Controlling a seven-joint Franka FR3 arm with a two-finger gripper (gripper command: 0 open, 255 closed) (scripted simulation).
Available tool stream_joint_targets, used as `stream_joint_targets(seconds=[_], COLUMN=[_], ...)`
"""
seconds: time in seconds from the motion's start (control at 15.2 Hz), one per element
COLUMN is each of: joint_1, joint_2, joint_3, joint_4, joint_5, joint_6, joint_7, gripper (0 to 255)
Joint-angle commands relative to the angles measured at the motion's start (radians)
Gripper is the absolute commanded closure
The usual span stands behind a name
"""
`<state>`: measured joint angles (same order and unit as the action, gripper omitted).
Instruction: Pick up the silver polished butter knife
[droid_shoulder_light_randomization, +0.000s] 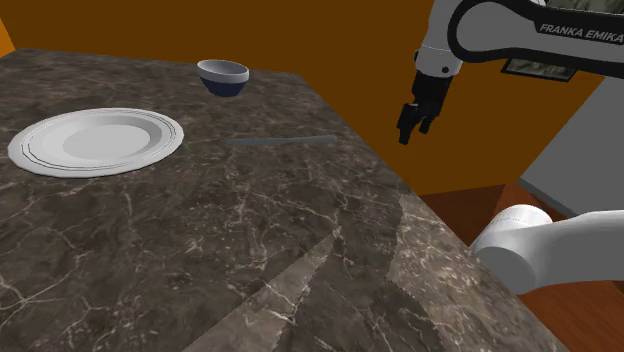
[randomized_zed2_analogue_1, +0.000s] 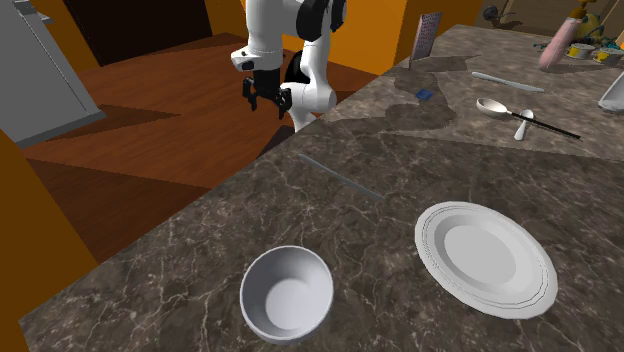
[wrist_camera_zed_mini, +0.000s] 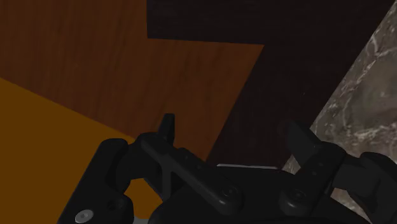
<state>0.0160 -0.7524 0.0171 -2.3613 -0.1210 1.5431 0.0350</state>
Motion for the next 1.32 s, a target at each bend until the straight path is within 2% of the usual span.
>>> stream_joint_targets(seconds=[0.0,0.59,1.25], joint_1=[0.0,0.141,0.272], joint_2=[0.0,0.311,0.574], joint_3=[0.0,0.02,0.096], joint_4=[0.0,0.241,0.506], joint_5=[0.0,0.003,0.015], joint_6=[0.0,0.063,0.056], joint_7=[0.0,-0.29,-0.595], gripper=[0,0,0])
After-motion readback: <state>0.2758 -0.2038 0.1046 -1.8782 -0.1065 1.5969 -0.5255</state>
